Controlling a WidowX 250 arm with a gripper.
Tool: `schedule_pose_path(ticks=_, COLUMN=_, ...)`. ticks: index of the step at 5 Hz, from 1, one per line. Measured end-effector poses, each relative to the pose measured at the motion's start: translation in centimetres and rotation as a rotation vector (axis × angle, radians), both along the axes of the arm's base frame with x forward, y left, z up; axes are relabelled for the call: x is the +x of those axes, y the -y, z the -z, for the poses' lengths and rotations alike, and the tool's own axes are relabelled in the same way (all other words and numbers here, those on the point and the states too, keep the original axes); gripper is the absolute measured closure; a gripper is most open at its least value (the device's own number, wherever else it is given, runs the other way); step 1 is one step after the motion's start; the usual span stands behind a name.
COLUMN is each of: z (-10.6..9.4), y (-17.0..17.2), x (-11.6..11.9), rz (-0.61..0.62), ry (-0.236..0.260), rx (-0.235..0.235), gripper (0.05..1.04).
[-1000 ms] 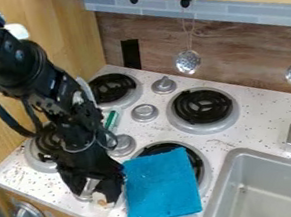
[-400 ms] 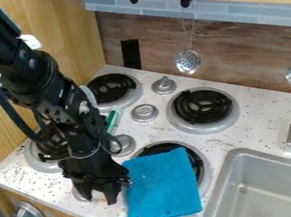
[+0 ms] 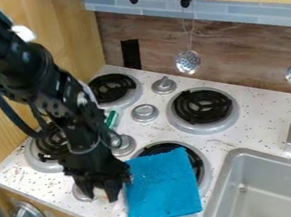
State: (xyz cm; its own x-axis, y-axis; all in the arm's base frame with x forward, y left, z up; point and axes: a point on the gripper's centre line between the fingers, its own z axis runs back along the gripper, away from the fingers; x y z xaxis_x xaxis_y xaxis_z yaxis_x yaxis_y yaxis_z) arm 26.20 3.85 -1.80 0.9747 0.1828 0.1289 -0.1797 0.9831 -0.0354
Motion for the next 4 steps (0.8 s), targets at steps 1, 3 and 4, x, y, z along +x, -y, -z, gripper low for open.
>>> schedule_pose_path(ticks=1, z=-1.4, y=0.3, x=1.7, rz=0.004, ry=0.007, rx=-0.041, gripper=0.500)
schedule_pose_path(ticks=3, z=-1.1, y=-0.7, x=6.8, rz=-0.066, ry=-0.016, rx=-0.031, gripper=0.499)
schedule_pose_path(ticks=4, z=-0.3, y=-0.5, x=9.5, rz=-0.076, ry=-0.033, rx=-0.043, gripper=0.500)
